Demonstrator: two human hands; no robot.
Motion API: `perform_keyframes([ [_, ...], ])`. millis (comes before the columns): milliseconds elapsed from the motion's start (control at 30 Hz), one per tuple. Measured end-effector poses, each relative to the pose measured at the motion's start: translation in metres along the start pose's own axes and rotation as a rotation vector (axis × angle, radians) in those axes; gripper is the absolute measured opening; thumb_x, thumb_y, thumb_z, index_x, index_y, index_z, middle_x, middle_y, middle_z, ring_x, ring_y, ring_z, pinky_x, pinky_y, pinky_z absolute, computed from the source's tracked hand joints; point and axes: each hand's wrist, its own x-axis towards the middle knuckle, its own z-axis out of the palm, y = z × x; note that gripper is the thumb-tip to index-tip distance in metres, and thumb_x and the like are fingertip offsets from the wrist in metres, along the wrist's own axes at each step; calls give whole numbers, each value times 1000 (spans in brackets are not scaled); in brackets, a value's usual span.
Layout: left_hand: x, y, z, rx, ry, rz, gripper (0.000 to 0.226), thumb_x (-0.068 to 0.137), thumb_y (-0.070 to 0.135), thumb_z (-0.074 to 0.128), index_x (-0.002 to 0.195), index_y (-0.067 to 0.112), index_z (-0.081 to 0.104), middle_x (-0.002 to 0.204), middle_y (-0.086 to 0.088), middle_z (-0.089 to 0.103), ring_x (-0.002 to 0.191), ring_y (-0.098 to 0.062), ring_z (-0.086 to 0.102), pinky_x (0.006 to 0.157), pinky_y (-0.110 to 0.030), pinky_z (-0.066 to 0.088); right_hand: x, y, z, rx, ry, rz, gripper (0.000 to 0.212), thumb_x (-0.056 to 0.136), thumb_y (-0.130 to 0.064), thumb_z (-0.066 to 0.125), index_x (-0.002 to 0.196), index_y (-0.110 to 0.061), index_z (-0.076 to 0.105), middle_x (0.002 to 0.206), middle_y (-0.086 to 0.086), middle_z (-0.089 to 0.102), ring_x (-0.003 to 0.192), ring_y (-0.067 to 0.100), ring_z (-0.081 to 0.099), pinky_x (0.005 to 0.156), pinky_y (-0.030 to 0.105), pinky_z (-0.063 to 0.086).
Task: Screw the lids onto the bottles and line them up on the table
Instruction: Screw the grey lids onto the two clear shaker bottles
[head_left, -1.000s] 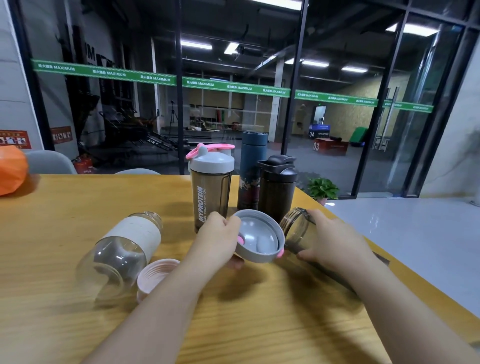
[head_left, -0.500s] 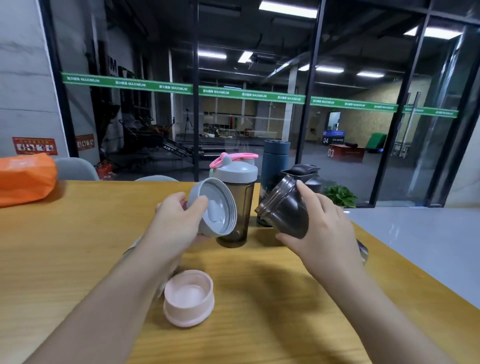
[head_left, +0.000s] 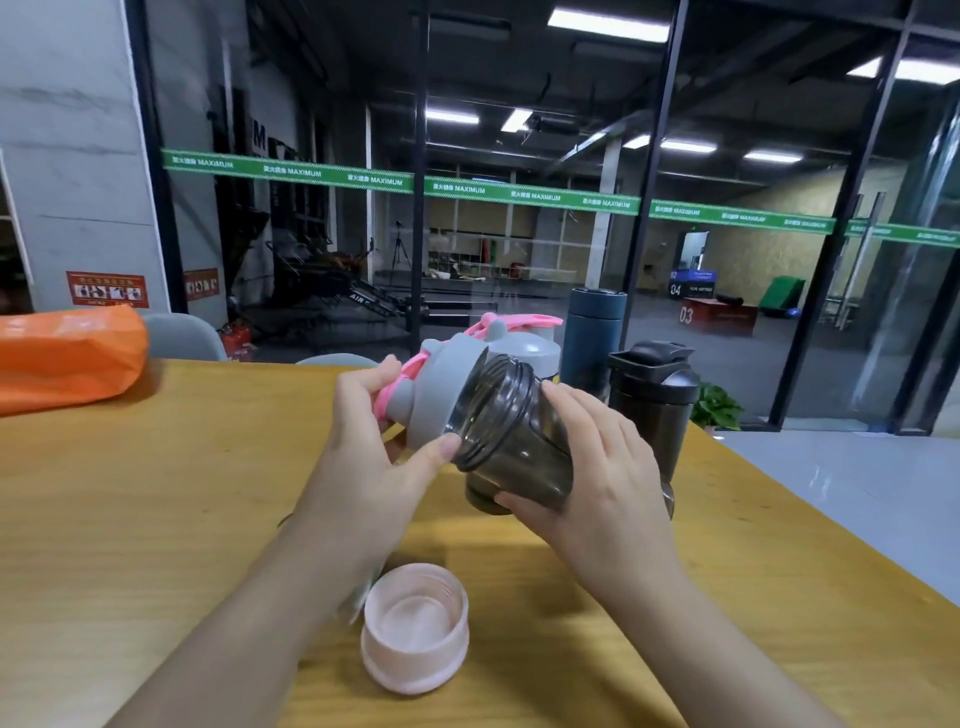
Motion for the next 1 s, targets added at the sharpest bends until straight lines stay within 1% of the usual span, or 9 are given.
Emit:
perform_keyframes([
  [133, -6, 0, -5, 8, -26, 46, 60, 77, 12, 76, 117, 38, 40, 129, 15, 50, 122, -2, 50, 101, -37, 47, -5, 0, 0, -5, -2, -27, 101, 52, -35, 89, 137, -21, 37, 136, 5, 53, 123, 24, 48, 102, 44, 38],
  [200, -6, -1, -7, -8, -38, 28, 73, 74, 6, 77, 125, 39, 37, 134, 16, 49, 124, -1, 47, 101, -34, 46, -7, -1, -1, -13, -3, -29, 103, 50, -35, 90, 137, -22, 37, 136, 4, 53, 123, 23, 49, 102, 42, 36],
  [300, -8, 1, -9, -37, -79, -7, 92, 66, 15, 81, 133, 45, 27, 138, 23, 43, 127, 2, 44, 100, -30, 45, -10, -3, -2, -10, -8, -28, 104, 49, -34, 91, 137, -24, 36, 137, 2, 53, 122, 22, 49, 104, 38, 34],
  [467, -11, 5, -8, -28, -120, 23, 80, 62, 17, 69, 132, 41, 40, 131, 20, 41, 112, 5, 54, 87, -16, 50, -12, -4, -4, -2, -11, -41, 102, 52, -33, 90, 138, -24, 36, 138, 3, 51, 123, 22, 47, 105, 38, 30],
  [600, -15, 9, -8, -103, -178, 8, 74, 62, 19, 71, 126, 45, 44, 131, 14, 49, 115, -4, 56, 89, -23, 51, -12, -6, -5, 0, 0, -38, 101, 54, -33, 89, 139, -25, 35, 139, 2, 50, 124, 22, 47, 106, 41, 31],
  [733, -16, 15, -8, -278, -155, -40, 65, 55, 24, 79, 114, 30, 50, 105, 13, 68, 92, -3, 67, 68, -15, 52, -14, -6, -5, -25, 9, -48, 101, 53, -31, 90, 138, -25, 37, 139, 1, 51, 128, 18, 42, 109, 41, 24],
  [833, -14, 18, -7, -384, -98, -107, 55, 57, 17, 76, 103, 19, 45, 95, -2, 65, 71, -3, 66, 54, -16, 51, -14, -7, -4, -37, -5, -60, 100, 55, -30, 89, 139, -27, 36, 141, 0, 50, 131, 17, 40, 113, 40, 16],
  [900, -13, 20, -4, -370, -76, -146, 55, 57, 20, 75, 100, 21, 39, 98, -5, 60, 68, -3, 64, 50, -15, 49, -14, -8, -5, -44, -15, -79, 98, 56, -29, 89, 139, -28, 36, 141, -1, 50, 132, 17, 39, 114, 41, 14],
  [1000, -11, 16, -6, -345, -62, -200, 82, 54, 25, 87, 114, 32, 30, 120, 0, 51, 89, -4, 60, 53, -12, 49, -15, -9, -4, -52, -34, -108, 99, 55, -28, 89, 139, -28, 36, 141, -1, 50, 132, 18, 39, 114, 43, 15],
])
